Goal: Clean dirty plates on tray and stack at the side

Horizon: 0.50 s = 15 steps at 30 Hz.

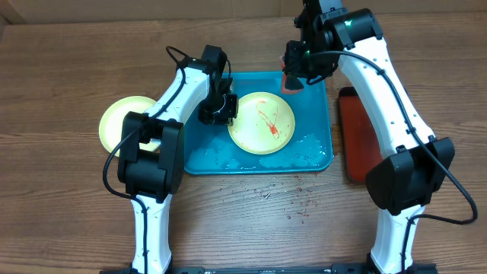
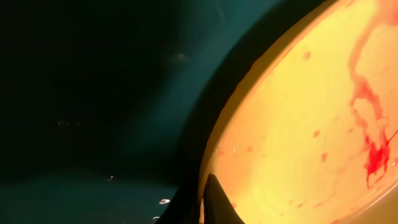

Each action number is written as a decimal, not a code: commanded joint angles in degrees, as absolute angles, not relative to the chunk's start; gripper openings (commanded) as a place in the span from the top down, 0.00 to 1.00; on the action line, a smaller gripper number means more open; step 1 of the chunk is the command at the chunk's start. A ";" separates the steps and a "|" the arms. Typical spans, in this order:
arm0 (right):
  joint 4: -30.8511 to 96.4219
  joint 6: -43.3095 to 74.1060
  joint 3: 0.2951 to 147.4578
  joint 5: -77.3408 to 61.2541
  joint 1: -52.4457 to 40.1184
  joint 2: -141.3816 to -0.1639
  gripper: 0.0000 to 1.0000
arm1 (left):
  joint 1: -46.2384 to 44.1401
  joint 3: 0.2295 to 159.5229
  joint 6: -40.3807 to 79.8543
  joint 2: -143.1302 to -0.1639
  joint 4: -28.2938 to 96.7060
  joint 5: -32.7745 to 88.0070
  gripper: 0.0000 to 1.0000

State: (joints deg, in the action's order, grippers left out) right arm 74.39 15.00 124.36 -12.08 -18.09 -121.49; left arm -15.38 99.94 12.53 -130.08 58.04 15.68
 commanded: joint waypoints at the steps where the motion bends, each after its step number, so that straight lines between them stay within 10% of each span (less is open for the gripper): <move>1: 73.30 15.00 124.33 -12.53 -18.33 -124.81 0.96 | -15.62 97.86 11.11 -132.86 57.54 10.04 0.96; 15: 73.82 15.20 124.18 -14.22 -20.80 -135.48 0.96 | -15.29 97.86 10.24 -132.86 57.14 14.96 0.96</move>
